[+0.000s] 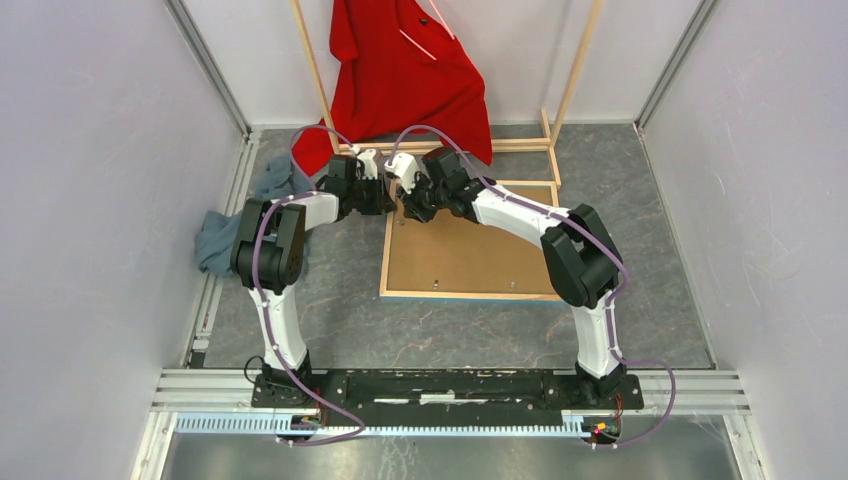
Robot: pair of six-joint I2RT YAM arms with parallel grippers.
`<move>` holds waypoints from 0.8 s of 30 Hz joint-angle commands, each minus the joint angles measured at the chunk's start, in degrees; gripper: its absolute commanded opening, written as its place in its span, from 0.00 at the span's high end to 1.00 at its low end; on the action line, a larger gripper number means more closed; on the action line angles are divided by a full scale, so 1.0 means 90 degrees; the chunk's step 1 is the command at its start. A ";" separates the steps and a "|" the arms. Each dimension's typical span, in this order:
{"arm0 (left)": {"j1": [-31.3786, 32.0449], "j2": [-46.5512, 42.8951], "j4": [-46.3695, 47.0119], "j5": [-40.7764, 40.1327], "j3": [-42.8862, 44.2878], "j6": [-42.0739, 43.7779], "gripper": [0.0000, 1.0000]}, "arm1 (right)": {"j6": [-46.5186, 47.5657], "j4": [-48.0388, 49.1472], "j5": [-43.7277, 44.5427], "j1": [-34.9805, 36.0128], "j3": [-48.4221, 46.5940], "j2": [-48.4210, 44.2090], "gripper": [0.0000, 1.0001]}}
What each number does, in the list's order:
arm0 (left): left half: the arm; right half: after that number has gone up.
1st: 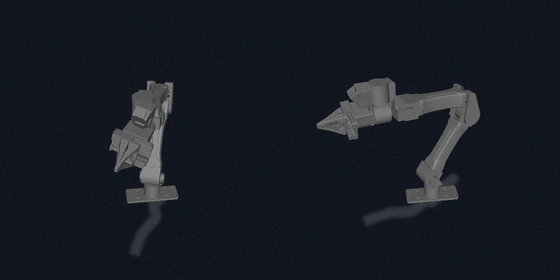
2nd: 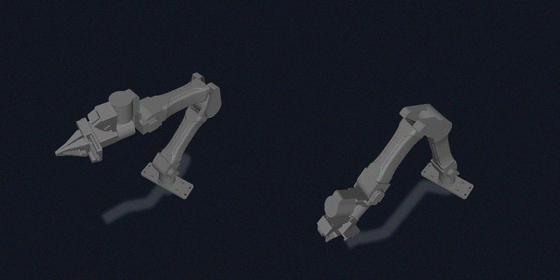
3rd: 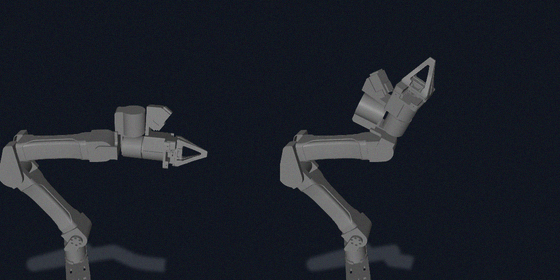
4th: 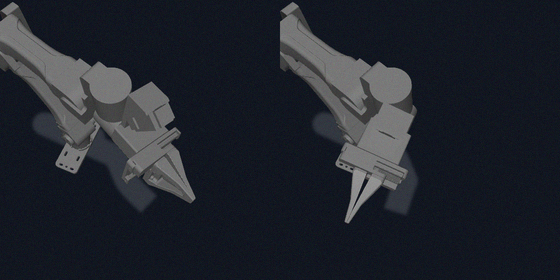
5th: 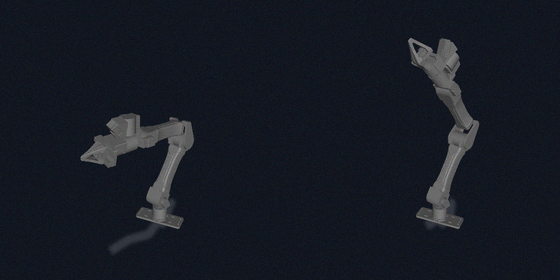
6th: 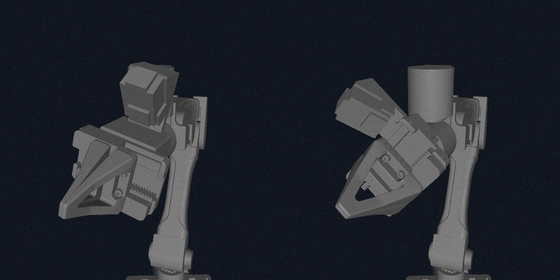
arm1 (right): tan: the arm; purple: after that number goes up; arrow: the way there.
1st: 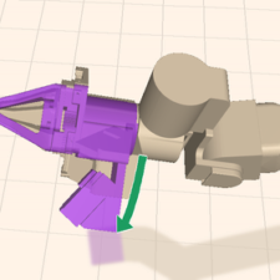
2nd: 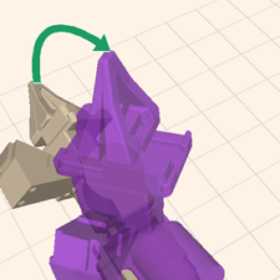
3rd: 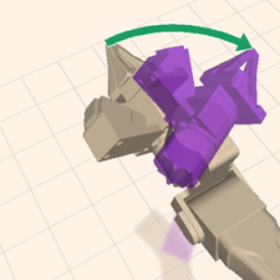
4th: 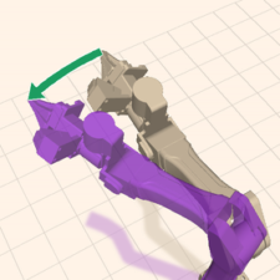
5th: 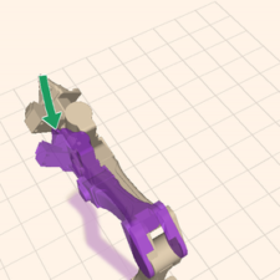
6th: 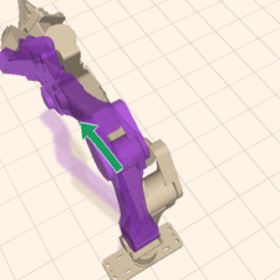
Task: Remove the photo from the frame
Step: Release the photo frame item from the photo frame.
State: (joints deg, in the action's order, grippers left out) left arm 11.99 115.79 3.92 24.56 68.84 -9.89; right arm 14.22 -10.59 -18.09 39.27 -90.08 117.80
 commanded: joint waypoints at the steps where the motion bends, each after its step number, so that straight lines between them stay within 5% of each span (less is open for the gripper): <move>1: 0.0109 0.0328 -0.0216 -0.0012 0.0027 -0.0158 0.86 | 0.0163 0.0005 0.0072 -0.0018 0.0058 -0.0367 1.00; 17: 0.0103 0.0328 -0.0220 -0.0003 0.0027 -0.0155 0.86 | 0.0227 -0.0108 -0.0017 -0.0033 0.0102 -0.0522 1.00; 24: 0.0104 0.0310 -0.0211 -0.0013 0.0017 -0.0154 0.83 | 0.0587 -0.0287 0.0442 -0.0121 0.1004 -0.1725 1.00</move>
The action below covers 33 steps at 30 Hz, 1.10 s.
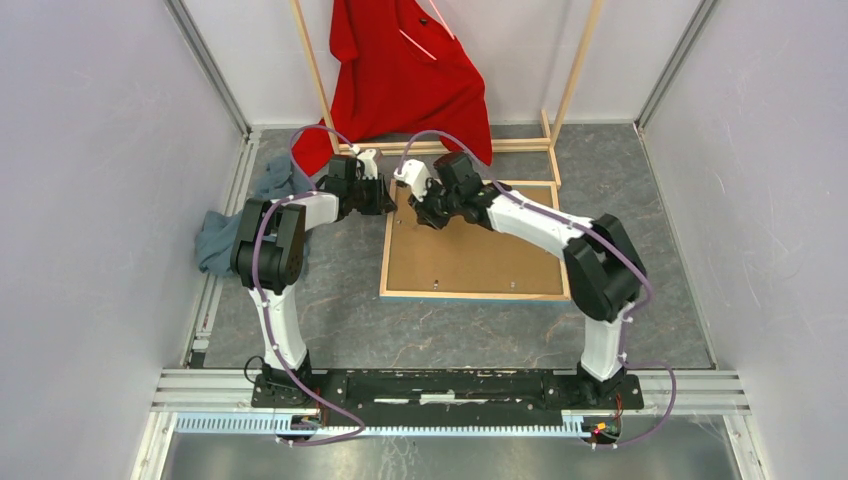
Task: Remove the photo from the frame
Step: Release the photo frame item from the photo frame, then place the screwdriver on the photo frame.
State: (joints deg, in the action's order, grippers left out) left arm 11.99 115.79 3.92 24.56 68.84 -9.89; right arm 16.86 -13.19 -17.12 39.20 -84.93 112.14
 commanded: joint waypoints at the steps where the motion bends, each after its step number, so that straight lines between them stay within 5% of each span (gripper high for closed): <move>1: 0.0104 0.0312 -0.0211 -0.0007 0.0017 -0.0154 0.81 | 0.0344 -0.0043 0.0528 -0.0183 0.0634 -0.1323 1.00; 11: 0.0103 0.0247 -0.0211 0.0048 -0.0009 -0.0161 0.57 | 0.0682 0.0356 0.1841 -0.2086 0.3230 -0.4082 1.00; 18: 0.0096 0.0114 -0.0280 -0.0165 -0.0063 -0.0014 0.55 | 0.0515 0.2119 0.2925 -0.2921 0.4946 -0.5337 1.00; 33: 0.0006 0.0074 -0.0085 -0.0015 -0.0217 0.0060 0.57 | -0.1863 0.2852 0.2164 -0.3583 0.2388 -0.1868 0.99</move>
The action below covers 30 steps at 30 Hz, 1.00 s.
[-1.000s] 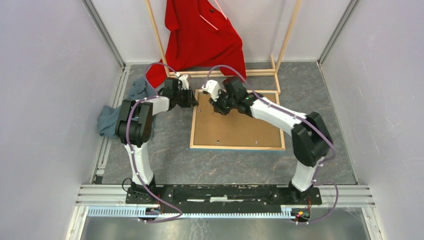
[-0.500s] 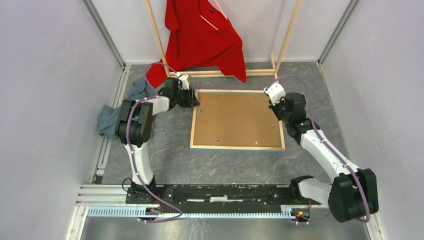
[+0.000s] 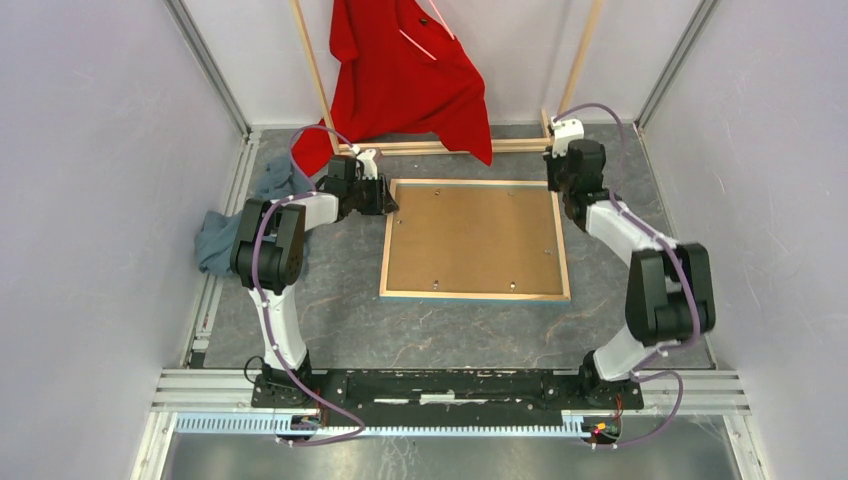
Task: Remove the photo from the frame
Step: Place the screwdriver on the photo frame.
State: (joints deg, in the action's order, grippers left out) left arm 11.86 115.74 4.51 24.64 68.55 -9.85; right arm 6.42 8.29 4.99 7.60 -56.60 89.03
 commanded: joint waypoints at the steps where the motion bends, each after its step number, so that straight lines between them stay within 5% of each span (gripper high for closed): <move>1: 0.0014 0.0079 -0.0150 -0.0020 -0.0185 0.0054 0.57 | -0.0828 0.0487 -0.0403 -0.0089 -0.0928 0.0899 0.98; 16: 0.0011 0.0119 -0.0150 -0.0004 -0.0148 0.0046 0.57 | -0.2734 0.0116 -0.1910 -0.0278 -0.2608 0.2938 0.91; 21: 0.0011 0.0133 -0.0160 -0.0016 -0.0137 0.0039 0.57 | -0.2901 0.0010 -0.2039 -0.0315 -0.2794 0.3222 0.76; 30: 0.0011 0.0138 -0.0160 -0.0018 -0.0127 0.0035 0.57 | -0.2858 -0.0349 -0.1758 -0.0554 -0.3068 0.3369 0.24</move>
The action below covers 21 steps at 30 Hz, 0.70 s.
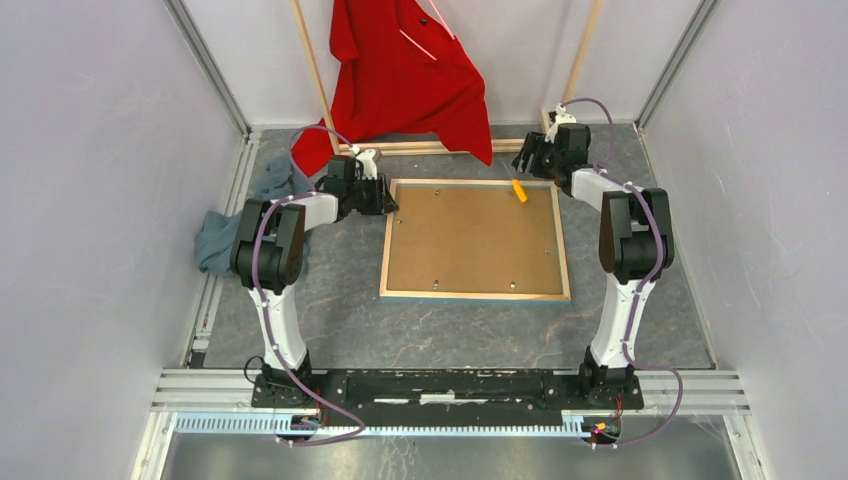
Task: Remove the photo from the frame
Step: Place the screwdriver on the photo frame, then pick up the screwdriver from the photo frame.
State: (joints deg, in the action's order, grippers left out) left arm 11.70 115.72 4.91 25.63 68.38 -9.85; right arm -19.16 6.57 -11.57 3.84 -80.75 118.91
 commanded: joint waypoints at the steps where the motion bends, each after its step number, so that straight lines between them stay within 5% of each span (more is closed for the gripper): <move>1: 0.0028 0.0140 -0.0205 -0.0129 -0.0107 0.0039 0.57 | 0.0003 -0.0177 0.0111 -0.0162 -0.0415 0.0037 0.19; 11: 0.0028 0.0140 -0.0213 -0.0109 -0.0107 0.0046 0.57 | 0.1058 -0.0197 -0.0347 -0.0231 -0.0228 -0.0547 0.17; 21: 0.0028 0.0150 -0.0213 -0.0097 -0.0090 0.0046 0.57 | 0.4744 0.0293 -0.1098 0.0704 0.1426 -0.1878 0.23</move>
State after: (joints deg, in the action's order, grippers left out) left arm 11.70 115.72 4.91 25.65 68.38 -9.85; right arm 6.20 6.85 -16.21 7.75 -69.54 106.02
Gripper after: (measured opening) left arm 0.430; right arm 0.788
